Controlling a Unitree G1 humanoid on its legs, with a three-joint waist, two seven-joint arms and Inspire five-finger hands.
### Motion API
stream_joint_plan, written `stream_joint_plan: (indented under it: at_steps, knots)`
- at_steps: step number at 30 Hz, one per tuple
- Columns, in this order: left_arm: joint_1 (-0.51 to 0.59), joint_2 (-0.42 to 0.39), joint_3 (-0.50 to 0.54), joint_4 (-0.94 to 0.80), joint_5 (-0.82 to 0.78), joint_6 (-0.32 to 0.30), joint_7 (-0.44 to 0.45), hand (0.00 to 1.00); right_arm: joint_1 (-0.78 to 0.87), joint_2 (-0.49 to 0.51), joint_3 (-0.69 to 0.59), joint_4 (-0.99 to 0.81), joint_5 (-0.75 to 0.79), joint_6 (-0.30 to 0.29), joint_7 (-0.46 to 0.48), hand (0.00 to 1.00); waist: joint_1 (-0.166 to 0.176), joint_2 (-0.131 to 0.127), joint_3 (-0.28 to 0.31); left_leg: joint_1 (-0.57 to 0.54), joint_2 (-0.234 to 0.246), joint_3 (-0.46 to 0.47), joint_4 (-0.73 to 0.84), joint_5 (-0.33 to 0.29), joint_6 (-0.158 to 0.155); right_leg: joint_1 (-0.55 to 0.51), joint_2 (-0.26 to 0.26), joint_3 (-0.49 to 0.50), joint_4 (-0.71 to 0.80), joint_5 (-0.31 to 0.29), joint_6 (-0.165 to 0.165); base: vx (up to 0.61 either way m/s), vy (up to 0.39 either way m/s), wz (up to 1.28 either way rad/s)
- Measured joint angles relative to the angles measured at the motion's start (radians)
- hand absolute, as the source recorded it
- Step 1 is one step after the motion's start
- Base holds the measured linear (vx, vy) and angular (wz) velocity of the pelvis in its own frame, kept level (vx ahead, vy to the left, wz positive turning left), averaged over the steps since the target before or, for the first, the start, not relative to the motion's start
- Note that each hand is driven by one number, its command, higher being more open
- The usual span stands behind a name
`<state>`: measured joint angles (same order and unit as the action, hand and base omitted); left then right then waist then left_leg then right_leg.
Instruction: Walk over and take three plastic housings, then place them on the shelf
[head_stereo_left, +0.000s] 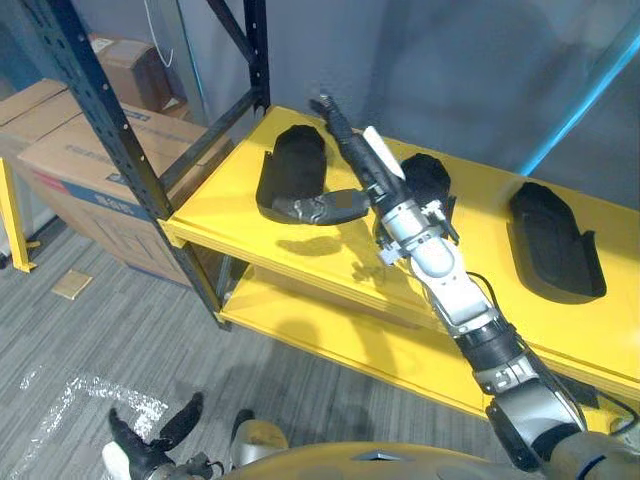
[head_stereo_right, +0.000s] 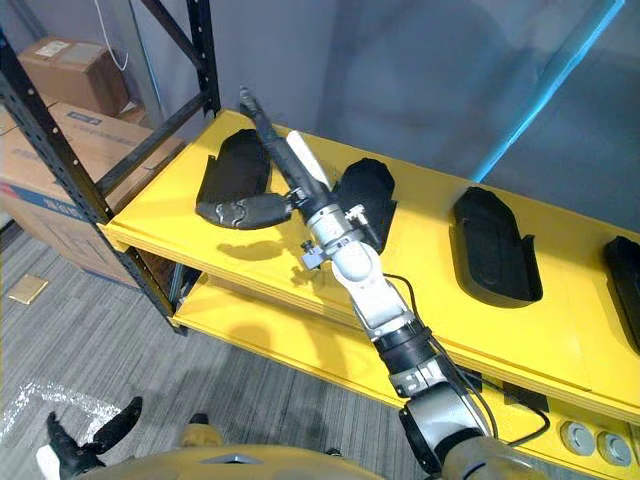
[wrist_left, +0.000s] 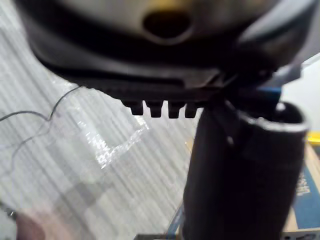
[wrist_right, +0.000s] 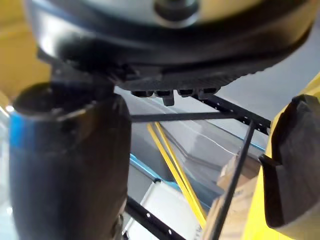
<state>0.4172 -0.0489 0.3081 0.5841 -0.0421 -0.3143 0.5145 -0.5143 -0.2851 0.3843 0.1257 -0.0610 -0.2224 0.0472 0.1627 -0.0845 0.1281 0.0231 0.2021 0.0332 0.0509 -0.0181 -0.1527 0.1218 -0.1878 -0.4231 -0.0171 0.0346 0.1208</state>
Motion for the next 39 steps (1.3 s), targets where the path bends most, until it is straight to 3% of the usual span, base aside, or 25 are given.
stream_joint_plan:
  at_steps: [3,7,11,17,22,28,39]
  knots:
    - [-0.001,0.02,-0.023,0.008,-0.031,0.011,-0.077,1.0,-0.039,0.0,0.021,0.052,-0.012,0.071,0.0,1.0,0.005,-0.009,0.011,-0.008,-0.001,-0.008,0.001,0.005,-0.008,-0.001,0.0,-0.009,0.0,0.0,0.0,0.0,0.01,0.09]
    - [-0.012,0.035,-0.065,0.023,-0.117,0.034,-0.236,1.0,-0.077,0.005,0.016,0.152,-0.01,0.178,-0.1,1.0,0.016,0.003,0.029,-0.014,-0.001,-0.01,0.009,0.006,-0.008,-0.005,0.0,-0.009,0.002,0.006,0.008,0.0,0.003,0.02]
    - [-0.028,0.046,-0.11,0.047,-0.164,0.056,-0.331,1.0,-0.078,0.04,-0.032,0.221,-0.01,0.196,-0.221,1.0,0.014,0.048,0.064,-0.012,0.003,0.003,0.012,0.006,-0.008,-0.02,0.0,0.008,0.016,0.007,0.01,-0.01,0.013,-0.1]
    - [-0.049,0.054,-0.152,0.047,-0.271,0.056,-0.363,1.0,-0.079,0.102,-0.063,0.222,-0.013,0.195,-0.256,1.0,-0.008,0.067,0.076,-0.011,0.003,0.021,0.012,0.004,-0.006,-0.033,-0.003,0.023,0.019,0.008,0.011,0.0,0.008,-0.09]
    - [-0.064,0.053,-0.162,0.048,-0.273,0.056,-0.393,1.0,-0.079,0.146,-0.051,0.199,-0.012,0.201,-0.227,1.0,-0.007,0.075,0.082,-0.011,0.001,0.022,0.014,0.001,0.0,-0.032,-0.005,0.022,0.019,0.008,0.011,0.0,0.0,0.0]
    - [-0.061,0.054,-0.168,0.058,-0.268,0.057,-0.394,1.0,-0.079,0.145,0.017,0.163,-0.01,0.212,-0.121,1.0,-0.004,0.082,0.088,-0.01,0.001,0.021,0.015,0.0,0.001,-0.031,-0.005,0.022,0.02,0.008,0.012,0.0,0.0,0.0]
    - [-0.063,0.057,-0.148,0.086,-0.266,0.069,-0.391,1.0,-0.079,0.132,0.061,0.082,-0.011,0.246,-0.035,1.0,-0.019,0.082,0.088,-0.006,0.001,0.028,0.015,-0.001,0.002,-0.032,-0.005,0.031,0.02,0.008,0.012,0.0,0.001,0.0]
